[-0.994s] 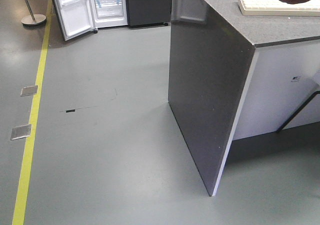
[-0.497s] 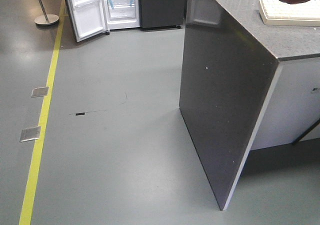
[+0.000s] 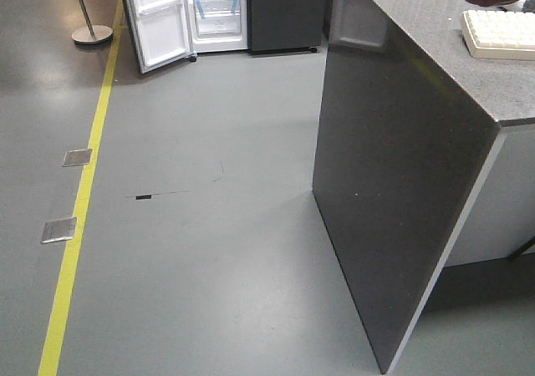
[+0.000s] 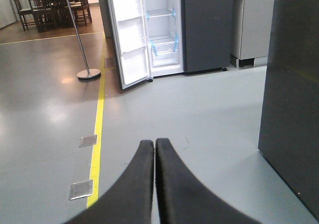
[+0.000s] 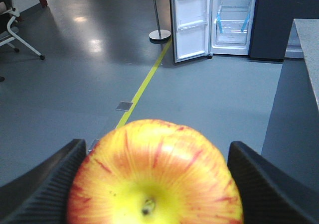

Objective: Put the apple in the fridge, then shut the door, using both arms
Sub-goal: 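Drive toward the open refrigerator holding the apple in the right gripper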

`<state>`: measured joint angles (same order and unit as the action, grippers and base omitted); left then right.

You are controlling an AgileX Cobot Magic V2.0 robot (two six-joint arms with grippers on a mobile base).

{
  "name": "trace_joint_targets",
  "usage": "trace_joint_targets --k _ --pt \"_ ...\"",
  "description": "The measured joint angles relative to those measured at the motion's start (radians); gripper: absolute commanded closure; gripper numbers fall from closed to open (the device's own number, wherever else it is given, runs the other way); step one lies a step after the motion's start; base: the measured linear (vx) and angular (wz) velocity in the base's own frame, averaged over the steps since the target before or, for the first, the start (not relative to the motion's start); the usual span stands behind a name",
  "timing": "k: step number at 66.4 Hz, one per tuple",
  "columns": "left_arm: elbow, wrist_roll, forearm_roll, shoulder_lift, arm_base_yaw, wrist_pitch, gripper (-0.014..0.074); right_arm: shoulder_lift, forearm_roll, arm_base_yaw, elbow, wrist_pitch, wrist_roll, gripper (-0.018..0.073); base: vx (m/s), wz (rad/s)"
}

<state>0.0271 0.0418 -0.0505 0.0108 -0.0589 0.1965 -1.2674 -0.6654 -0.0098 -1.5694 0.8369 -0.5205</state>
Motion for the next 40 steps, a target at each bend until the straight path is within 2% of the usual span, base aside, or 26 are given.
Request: trace_joint_targets --k 40 --pt "0.000 0.000 0.000 0.000 0.000 0.000 0.0604 0.000 0.000 0.000 0.000 0.000 0.000 0.0419 0.11 0.01"
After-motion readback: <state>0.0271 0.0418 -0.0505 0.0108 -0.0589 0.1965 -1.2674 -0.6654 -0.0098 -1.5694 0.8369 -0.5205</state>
